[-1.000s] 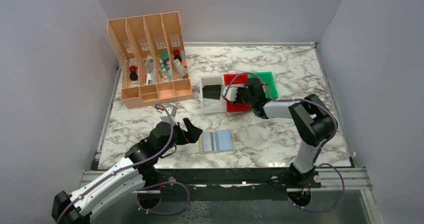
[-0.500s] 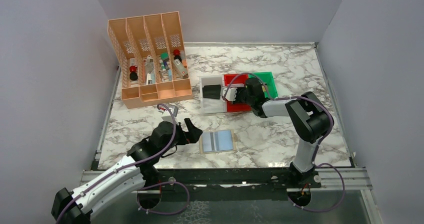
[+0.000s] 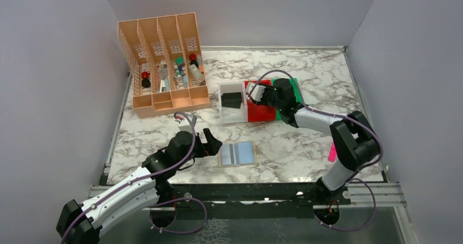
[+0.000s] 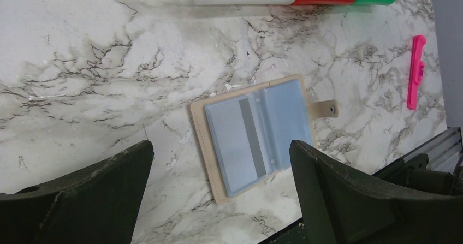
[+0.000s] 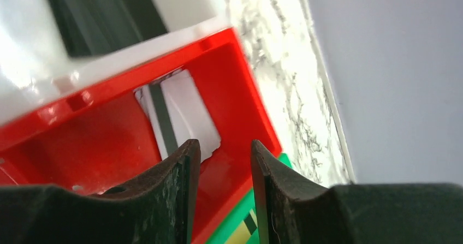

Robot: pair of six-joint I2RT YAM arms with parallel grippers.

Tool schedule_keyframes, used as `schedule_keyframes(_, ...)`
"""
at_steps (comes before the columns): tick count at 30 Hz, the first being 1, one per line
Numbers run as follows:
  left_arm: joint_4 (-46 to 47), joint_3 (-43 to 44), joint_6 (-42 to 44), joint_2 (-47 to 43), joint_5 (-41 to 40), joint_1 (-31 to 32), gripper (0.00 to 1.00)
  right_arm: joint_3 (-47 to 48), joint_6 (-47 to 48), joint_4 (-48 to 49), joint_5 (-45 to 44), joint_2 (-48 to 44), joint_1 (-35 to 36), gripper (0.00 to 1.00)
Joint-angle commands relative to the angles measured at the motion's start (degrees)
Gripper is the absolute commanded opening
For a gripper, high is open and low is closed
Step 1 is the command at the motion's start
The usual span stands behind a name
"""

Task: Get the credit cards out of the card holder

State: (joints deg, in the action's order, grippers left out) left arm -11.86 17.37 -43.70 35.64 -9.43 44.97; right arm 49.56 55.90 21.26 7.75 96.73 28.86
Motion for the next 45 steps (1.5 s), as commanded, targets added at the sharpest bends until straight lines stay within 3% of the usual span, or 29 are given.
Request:
schedule_keyframes(1, 2.7, 1.0, -1.3, -0.3, 1.8, -0.1, 0.99, 2.6, -21.1, 2.1, -5.0, -8.1, -0.2, 0.45)
schedule_keyframes(7, 0.9, 1.2, -2.4, -1.3, -0.1, -0.1, 0.99, 1.5, -68.2, -12.3, -3.3, -21.9, -0.2, 0.48)
schedule_keyframes(9, -0.2, 1.3, -2.7, -1.8, -0.7, -0.1, 0.99, 1.3, -78.0, -19.7, 3.5, -23.5, -0.2, 0.48)
schedule_keyframes(11, -1.4, 1.4, -3.4, -2.3, -1.5, -0.2, 0.99, -3.2, -84.4, -18.3, 12.1, -24.9, 0.0, 0.45)
schedule_keyframes(13, -2.2, 1.0, -4.3, -3.1, -2.6, -0.2, 0.99, -9.0, -89.6, -16.4, 12.0, -27.4, 2.3, 0.44)
schedule_keyframes(18, -2.8, -0.6, -6.3, -5.2, -3.9, -0.1, 0.99, -12.4, -89.3, -22.3, -0.9, -30.2, 13.3, 0.44)
schedule_keyframes(26, -4.7, 0.1, -7.2, -5.6, -6.0, -0.2, 0.99, -7.6, -92.9, -29.7, -20.3, -20.7, 31.2, 0.44)
schedule_keyframes(36, -5.6, -0.8, -8.2, -5.4, -6.2, -0.1, 0.99, -1.1, -94.5, -31.5, -28.1, -10.1, 41.0, 0.44)
schedule_keyframes(45, -7.2, -1.3, -8.5, -7.5, -8.0, -0.1, 0.99, 5.3, -95.1, -37.0, -32.6, -4.0, 44.0, 0.46)
